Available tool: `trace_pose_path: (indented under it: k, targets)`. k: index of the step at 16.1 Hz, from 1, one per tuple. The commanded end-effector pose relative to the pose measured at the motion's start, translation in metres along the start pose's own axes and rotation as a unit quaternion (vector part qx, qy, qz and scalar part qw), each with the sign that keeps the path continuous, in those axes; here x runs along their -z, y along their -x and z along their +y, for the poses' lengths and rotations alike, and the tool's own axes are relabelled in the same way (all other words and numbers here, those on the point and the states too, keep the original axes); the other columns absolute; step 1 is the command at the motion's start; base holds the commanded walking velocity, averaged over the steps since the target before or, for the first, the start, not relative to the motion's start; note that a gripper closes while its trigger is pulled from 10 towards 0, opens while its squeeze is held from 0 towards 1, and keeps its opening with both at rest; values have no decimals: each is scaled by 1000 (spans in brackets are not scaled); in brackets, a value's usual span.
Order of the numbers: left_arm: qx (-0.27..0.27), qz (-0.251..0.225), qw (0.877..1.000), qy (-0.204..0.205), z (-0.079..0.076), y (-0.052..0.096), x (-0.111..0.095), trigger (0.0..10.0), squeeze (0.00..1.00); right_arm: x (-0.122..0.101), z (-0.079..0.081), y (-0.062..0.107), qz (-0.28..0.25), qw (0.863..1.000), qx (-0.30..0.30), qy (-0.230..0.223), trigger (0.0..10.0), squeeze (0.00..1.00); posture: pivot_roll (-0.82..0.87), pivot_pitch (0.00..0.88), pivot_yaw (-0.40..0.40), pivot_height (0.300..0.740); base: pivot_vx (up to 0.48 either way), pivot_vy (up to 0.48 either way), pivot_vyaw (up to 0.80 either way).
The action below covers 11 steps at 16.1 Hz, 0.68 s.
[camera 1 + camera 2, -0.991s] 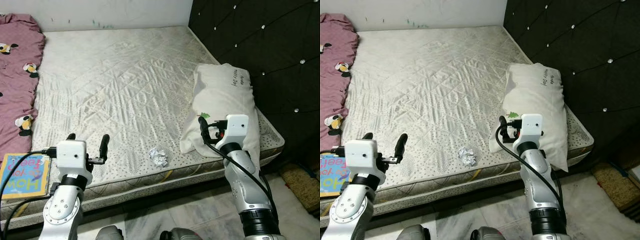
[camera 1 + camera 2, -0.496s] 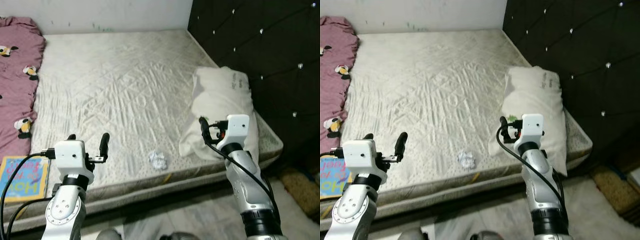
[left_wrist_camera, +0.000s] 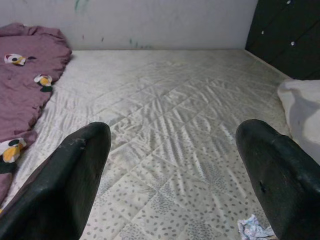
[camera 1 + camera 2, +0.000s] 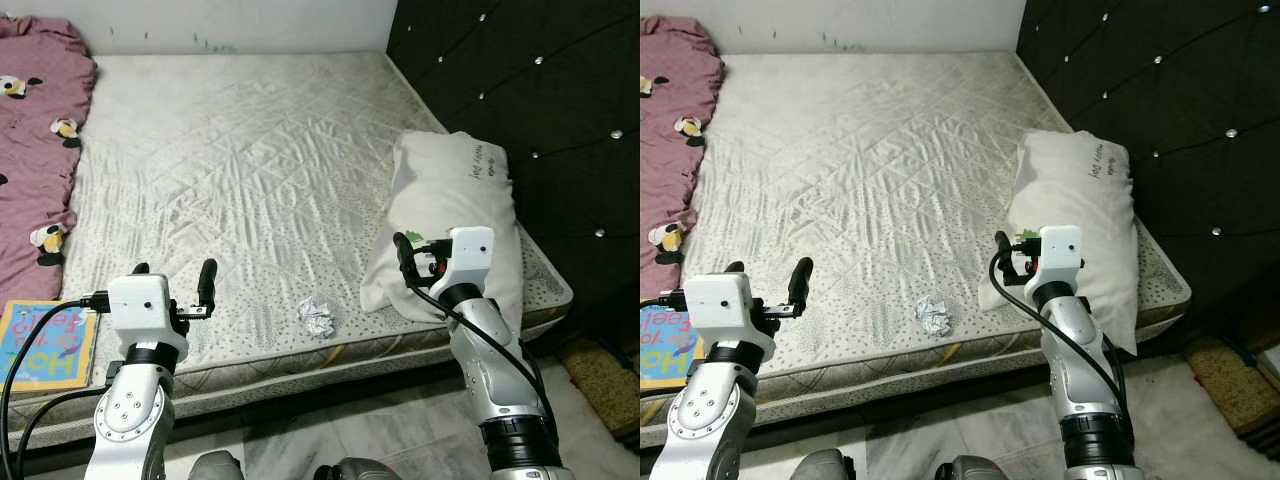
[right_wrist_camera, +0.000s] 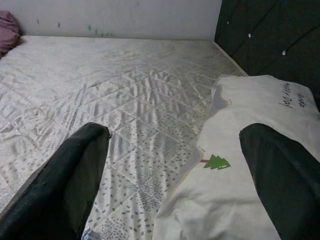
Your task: Clean up the room
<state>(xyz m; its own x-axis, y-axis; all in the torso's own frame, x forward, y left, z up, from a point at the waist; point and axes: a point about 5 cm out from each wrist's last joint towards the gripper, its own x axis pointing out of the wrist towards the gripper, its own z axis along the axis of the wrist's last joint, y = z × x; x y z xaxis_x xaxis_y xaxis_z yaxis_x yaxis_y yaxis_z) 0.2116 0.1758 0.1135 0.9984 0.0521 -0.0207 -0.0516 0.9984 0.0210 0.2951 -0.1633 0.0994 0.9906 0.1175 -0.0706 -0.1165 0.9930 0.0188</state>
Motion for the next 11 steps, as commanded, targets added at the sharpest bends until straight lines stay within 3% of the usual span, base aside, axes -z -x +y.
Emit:
trace_pose_path:
  k: [1, 6, 11]
  targets:
    - [1, 7, 1000, -3, -2, -1, 3, 10000, 0, 2, -1, 0, 7, 1000, -2, 1, 10000, 0, 30, 33, -88, 721, 0, 0, 0]
    - [-9, 1, 1000, -3, -3, -6, 1, 10000, 0, 0, 0, -4, 6, 1000, -3, -1, 10000, 0, 28, 60, -90, 651, 0, 0, 0]
    - [-63, 1, 998, 1, 8, -10, 0, 10000, 0, 0, 4, -9, 9, 1000, -17, -2, 10000, 0, 28, 61, -99, 646, 0, 0, 0]
